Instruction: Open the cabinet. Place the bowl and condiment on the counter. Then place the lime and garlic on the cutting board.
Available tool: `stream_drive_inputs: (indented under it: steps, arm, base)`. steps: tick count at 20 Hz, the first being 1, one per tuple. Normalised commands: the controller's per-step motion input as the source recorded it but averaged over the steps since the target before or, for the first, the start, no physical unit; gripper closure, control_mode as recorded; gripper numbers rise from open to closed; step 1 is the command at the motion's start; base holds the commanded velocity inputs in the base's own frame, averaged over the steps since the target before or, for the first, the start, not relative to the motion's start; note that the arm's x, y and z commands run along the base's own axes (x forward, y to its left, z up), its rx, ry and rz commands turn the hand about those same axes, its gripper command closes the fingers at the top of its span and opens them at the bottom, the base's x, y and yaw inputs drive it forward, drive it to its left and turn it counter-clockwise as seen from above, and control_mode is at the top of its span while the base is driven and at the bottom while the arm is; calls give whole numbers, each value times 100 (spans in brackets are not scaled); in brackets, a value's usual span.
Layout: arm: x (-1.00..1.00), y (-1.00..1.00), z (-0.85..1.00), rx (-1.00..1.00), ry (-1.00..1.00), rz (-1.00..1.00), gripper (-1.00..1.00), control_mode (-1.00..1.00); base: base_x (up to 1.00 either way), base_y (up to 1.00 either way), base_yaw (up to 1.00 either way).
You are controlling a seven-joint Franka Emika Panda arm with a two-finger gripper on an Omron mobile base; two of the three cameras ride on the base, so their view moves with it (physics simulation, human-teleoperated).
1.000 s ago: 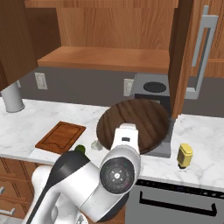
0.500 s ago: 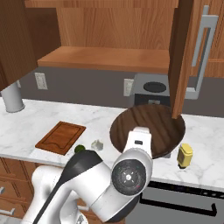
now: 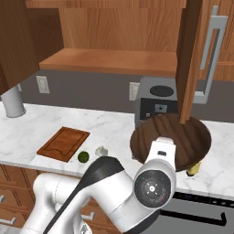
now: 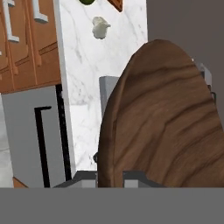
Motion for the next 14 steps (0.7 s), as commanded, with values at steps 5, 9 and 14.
stream_drive_inputs:
  steps: [5,9,14]
  arm:
    - [-5,-37,-7,0,0,-5,100,-100]
    - [-3,-36,-10,0,0,-4,100,-100]
    - [0,-35,-14,0,2,-3,100,-100]
  base:
    - [0,0,0]
    - [0,0,0]
    - [0,0,0]
